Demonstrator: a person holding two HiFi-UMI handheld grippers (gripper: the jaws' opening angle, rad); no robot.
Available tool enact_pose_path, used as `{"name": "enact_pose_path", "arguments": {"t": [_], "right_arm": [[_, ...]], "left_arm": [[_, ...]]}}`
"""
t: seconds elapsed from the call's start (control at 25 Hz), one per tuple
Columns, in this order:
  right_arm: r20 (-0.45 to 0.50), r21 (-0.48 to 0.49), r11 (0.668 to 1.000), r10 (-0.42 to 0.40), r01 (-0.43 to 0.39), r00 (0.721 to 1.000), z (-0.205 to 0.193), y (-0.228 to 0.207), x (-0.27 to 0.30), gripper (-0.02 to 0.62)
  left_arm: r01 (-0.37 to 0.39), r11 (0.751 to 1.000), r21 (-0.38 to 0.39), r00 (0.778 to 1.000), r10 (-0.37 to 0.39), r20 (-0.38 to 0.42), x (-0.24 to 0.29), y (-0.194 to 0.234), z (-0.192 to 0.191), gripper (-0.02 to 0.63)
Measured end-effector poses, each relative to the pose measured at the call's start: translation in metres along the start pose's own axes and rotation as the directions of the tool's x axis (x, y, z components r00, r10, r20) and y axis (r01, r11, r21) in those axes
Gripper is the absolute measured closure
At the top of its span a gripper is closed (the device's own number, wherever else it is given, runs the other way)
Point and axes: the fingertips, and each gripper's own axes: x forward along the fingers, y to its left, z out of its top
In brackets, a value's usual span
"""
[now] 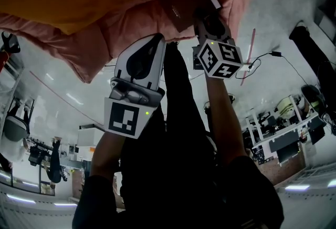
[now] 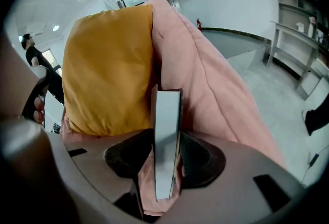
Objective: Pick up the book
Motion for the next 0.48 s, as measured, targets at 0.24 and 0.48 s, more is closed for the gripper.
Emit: {"name": "enact_pose_path", "arguments": {"t": [0.24, 0.48], "right_arm": [[0.021, 0.025, 1.0, 0.01, -0.011, 1.0, 0.0, 0.004, -0.005, 0.434], [0.035, 0.025, 1.0, 0.016, -0.017, 0.999, 0.002, 0.004, -0.012, 0.44]], "left_arm": [[0.001, 1.0, -0.009, 1.0, -0.001, -0.003, -0.004, -0.001, -0.006, 0.598], [-0.006, 1.0, -0.013, 1.0, 0.007, 0.002, -0.004, -0.002, -0.009, 0.598]]}}
